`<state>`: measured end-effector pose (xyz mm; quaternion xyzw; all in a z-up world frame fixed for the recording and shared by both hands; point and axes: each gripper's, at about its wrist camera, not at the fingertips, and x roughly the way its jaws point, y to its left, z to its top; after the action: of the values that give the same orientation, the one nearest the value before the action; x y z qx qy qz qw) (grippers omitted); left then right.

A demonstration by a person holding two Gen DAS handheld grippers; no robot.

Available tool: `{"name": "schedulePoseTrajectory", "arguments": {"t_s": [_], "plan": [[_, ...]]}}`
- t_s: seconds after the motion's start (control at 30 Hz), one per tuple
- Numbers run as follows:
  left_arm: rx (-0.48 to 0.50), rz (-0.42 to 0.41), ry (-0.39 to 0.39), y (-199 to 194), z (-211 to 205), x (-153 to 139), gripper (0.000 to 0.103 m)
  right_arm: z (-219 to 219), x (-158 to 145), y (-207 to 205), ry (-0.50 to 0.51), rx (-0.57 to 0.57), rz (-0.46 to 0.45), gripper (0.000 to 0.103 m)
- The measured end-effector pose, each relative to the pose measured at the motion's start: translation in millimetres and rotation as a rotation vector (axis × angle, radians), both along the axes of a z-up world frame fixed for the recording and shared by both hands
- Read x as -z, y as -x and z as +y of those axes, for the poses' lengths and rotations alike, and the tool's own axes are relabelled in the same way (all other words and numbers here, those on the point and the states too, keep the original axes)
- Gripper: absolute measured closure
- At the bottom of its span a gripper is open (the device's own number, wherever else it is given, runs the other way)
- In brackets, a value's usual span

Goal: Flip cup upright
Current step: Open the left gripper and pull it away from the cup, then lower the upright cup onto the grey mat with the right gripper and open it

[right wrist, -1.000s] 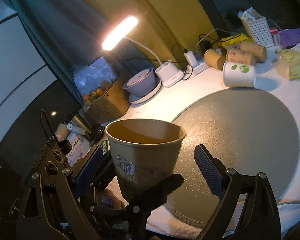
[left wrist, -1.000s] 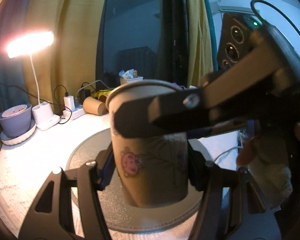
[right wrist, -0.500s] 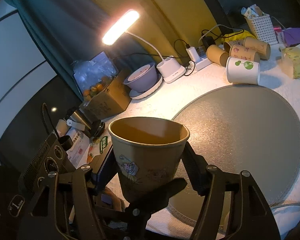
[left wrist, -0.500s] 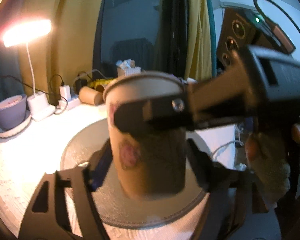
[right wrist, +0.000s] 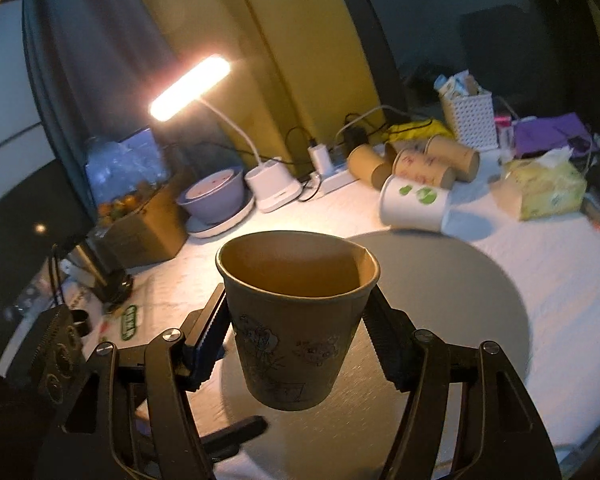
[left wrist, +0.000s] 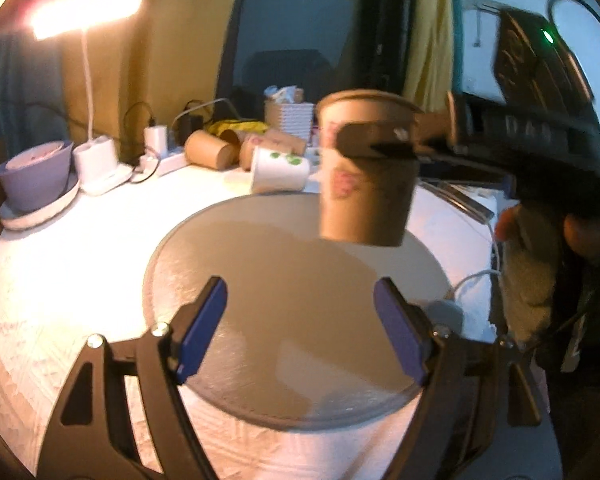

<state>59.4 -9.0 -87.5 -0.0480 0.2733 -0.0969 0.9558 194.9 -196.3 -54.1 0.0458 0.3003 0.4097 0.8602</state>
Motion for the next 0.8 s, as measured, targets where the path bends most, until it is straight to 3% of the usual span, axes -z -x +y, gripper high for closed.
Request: {"name": "schedulePoseTrajectory", "arguments": {"t_s": [0.23, 0.43, 0.8], "plan": [[-0.097, 0.055, 0.113, -5, 34, 6, 0.026, 14, 21, -10, 0.162, 0.109, -0.136, 0.035], [-0.114, 0.071, 0.157, -8, 42, 11, 0.026, 30, 45, -12, 0.263, 0.141, -0.197, 0.034], [-0.138, 0.092, 0.208, -14, 53, 15, 0.026, 32, 54, -3, 0.321, 0.174, -0.247, 0.034]]}}
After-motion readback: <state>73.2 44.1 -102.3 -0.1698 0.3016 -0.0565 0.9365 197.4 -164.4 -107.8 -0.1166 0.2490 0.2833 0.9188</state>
